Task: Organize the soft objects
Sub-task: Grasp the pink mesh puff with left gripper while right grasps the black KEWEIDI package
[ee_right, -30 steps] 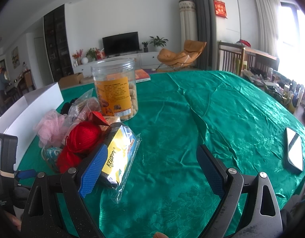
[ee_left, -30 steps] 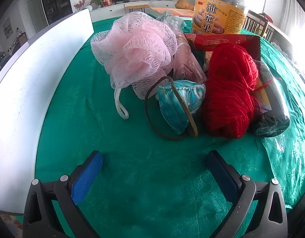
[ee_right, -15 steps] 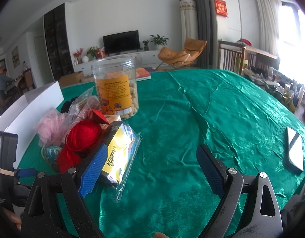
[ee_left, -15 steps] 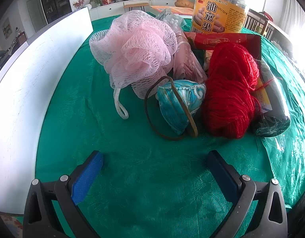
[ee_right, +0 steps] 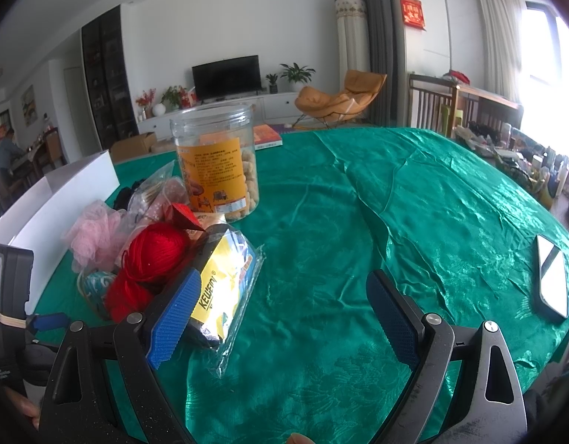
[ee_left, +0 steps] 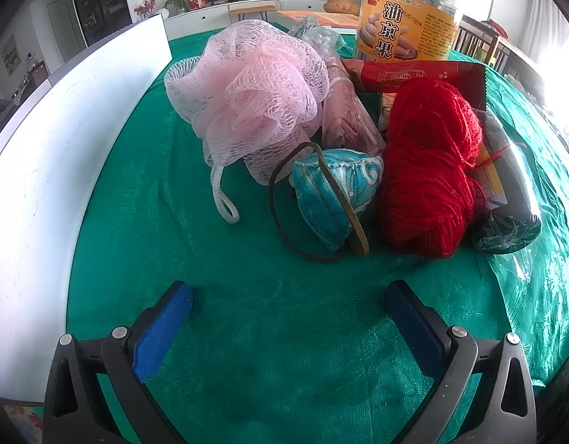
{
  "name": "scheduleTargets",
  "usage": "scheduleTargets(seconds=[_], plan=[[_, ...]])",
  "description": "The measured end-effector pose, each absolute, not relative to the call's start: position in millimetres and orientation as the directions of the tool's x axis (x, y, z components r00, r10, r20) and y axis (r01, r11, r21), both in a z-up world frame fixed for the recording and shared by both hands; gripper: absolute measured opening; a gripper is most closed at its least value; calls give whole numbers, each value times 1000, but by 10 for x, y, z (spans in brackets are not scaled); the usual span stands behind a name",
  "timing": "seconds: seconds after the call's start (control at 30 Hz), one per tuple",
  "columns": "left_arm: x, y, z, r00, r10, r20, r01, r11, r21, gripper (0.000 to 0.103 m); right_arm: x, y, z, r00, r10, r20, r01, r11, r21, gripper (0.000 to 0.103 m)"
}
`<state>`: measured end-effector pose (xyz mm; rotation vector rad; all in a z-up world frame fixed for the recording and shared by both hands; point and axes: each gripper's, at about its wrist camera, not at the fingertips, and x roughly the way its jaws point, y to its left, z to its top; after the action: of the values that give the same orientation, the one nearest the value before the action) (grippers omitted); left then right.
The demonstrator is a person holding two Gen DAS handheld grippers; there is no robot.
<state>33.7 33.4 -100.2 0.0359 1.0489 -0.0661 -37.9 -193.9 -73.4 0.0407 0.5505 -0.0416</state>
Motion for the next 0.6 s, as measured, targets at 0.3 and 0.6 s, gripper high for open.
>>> scheduleTargets(seconds=[0.3,0.6], plan=[[289,506,-1006,443,-82,-893,168,986,-7,103,-280,-1786,-899,767,256,-588,-179,966,187,93],[236,609,-1030,455,-93,-885,185,983,-9,103,326,-1883,-1234,651,37,-758,17,998,63,91]])
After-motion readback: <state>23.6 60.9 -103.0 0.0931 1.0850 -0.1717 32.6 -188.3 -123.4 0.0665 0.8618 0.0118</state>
